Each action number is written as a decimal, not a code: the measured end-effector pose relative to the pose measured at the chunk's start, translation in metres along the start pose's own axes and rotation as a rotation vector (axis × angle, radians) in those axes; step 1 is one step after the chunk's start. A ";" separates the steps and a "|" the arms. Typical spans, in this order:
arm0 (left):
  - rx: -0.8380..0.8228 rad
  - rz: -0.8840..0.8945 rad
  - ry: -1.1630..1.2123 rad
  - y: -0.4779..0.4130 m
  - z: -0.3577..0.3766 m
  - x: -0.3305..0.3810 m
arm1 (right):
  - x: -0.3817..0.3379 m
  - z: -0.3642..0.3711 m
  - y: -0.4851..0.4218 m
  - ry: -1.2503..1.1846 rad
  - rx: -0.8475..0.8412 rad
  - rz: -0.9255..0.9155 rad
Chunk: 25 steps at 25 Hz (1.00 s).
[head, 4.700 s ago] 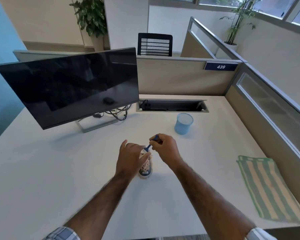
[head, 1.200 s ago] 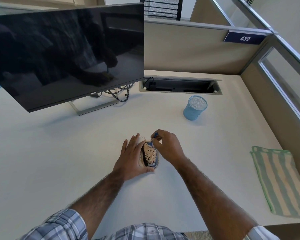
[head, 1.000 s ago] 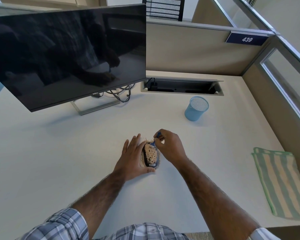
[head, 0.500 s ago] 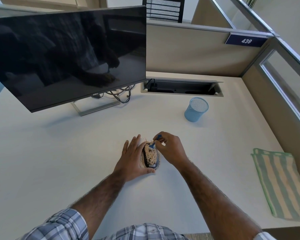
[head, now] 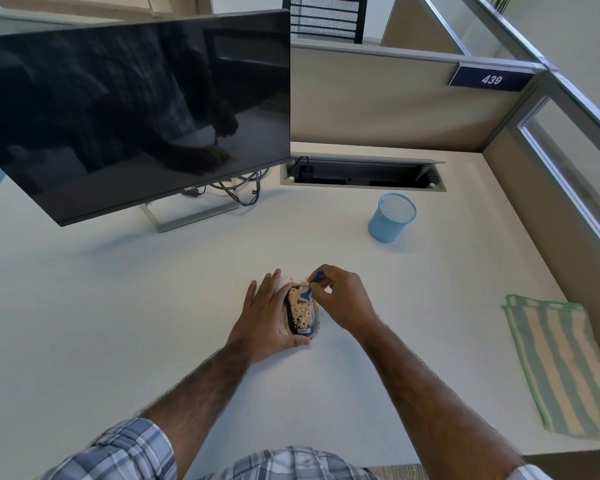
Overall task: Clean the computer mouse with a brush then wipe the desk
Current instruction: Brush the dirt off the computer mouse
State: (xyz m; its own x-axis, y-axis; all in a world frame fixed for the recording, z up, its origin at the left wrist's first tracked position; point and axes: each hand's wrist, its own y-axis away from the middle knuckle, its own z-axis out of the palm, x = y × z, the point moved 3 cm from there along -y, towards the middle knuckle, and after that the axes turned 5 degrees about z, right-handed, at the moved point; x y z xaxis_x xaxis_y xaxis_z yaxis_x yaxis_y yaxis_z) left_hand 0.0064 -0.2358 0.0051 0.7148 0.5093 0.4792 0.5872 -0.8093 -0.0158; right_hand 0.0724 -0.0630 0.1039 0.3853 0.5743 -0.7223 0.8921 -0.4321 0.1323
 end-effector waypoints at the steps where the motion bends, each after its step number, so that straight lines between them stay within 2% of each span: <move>1: 0.001 0.000 0.000 0.000 0.000 0.000 | 0.000 0.000 0.000 0.009 0.004 0.004; 25: 0.004 -0.002 -0.009 0.001 -0.002 0.003 | -0.004 0.004 -0.007 0.102 0.020 -0.011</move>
State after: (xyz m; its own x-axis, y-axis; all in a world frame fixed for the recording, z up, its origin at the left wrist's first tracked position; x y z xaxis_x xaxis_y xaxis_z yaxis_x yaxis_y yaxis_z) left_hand 0.0085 -0.2360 0.0087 0.7171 0.5136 0.4713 0.5902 -0.8070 -0.0187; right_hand 0.0635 -0.0653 0.1032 0.3983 0.6462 -0.6510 0.8920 -0.4383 0.1107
